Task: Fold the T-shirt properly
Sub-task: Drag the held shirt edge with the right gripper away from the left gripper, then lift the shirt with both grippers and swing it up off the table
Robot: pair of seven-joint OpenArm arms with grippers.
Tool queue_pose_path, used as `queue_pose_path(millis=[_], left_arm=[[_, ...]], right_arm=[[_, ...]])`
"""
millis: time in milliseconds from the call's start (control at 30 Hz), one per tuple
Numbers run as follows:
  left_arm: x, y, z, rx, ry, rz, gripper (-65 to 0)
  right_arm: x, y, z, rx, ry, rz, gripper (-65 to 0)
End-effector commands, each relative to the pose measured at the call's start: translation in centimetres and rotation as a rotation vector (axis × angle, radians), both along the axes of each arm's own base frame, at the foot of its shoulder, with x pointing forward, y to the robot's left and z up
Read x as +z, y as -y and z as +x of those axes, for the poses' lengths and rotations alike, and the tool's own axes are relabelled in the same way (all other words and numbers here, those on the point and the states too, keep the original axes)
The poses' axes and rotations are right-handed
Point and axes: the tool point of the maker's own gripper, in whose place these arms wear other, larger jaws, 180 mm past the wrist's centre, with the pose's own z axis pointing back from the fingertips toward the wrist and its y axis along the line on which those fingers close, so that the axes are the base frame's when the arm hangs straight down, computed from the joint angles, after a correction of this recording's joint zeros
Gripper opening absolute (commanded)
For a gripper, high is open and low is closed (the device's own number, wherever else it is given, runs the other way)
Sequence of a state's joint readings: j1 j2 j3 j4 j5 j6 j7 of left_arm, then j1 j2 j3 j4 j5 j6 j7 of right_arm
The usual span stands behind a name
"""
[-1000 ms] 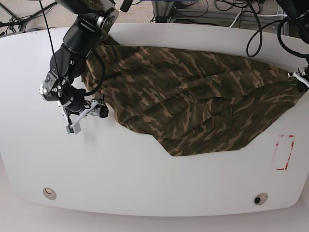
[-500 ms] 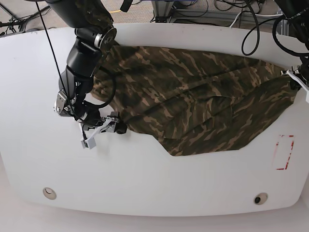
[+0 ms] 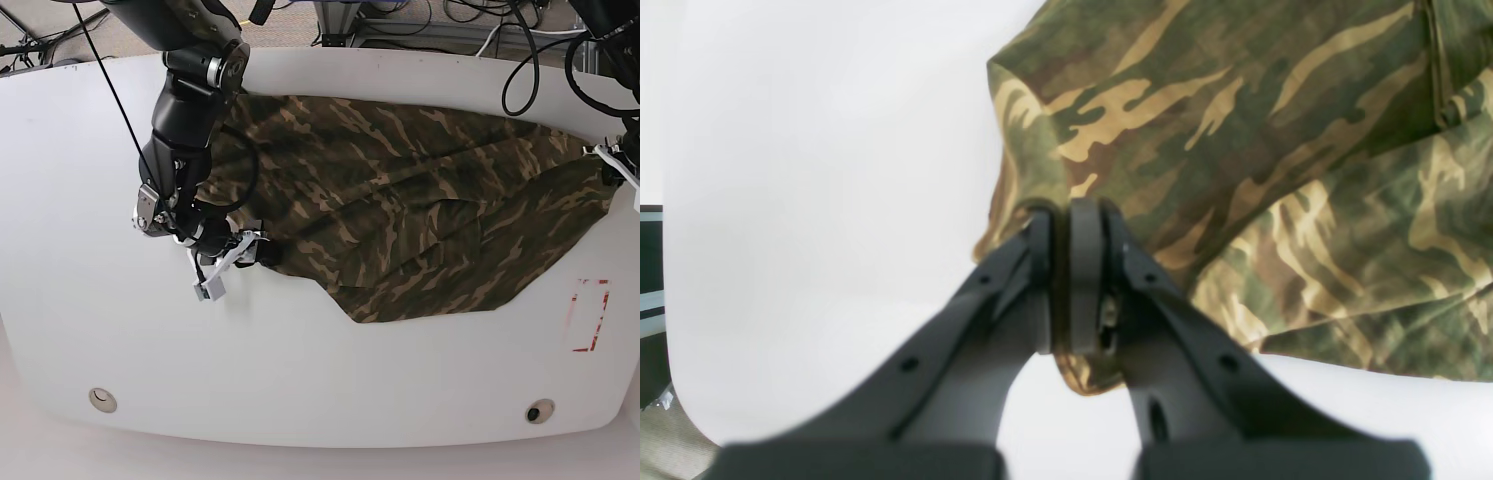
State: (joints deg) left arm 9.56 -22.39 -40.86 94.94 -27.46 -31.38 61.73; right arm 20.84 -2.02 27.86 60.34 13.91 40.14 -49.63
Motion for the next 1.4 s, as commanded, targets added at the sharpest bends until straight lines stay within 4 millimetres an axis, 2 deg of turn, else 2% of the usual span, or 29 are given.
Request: queue_pose_path(millis=[0,367,700,800,967,1033,1233,1367], left_arm=[[1.7,-0.6,0.7,-0.009,0.043,0.03,-64.3],[1.7,-0.6,0.8,-0.01,0.044,0.03,-64.3],[1.5,-0.6,0.7,-0.009,0.041,0.028,-64.3],[1.5,-0.6,0.7,-0.009,0.041,0.028,-64.3],[1.6,-0.6,0.8,-0.009,0.044,0.028,-64.3],[1.7,-0.6,0.8,-0.009,0.045,0.028,-64.2],[1.7,-0.6,0.9,-0.009,0.048,0.029,-64.2],[1.9,-0.5,1.0,-0.013,0.053,0.031,-64.2]], right_arm=[[-0.1,0.5,0.0,0.017,-0.019,-0.042,-32.2],[-2.1,0.6,-2.4,0.031,-0.088,-0.054,-31.9],[-1.1,1.7,-3.2,0.029,-0.061,-0.111,-32.7],[-1.2,1.7,-3.2,0.029,-0.064,-0.111,-38.4],[-1.0,1.9,-3.0,0.028,-0.058,-0.115,-59.1],[-0.6,1.8,-2.6,0.028,-0.049,-0.115,-64.7],[0.0,1.9,-2.3,0.028,-0.034,-0.124,-65.0],[2.3,3.1,-1.7,0.02,0.02,-0.182,-65.0]])
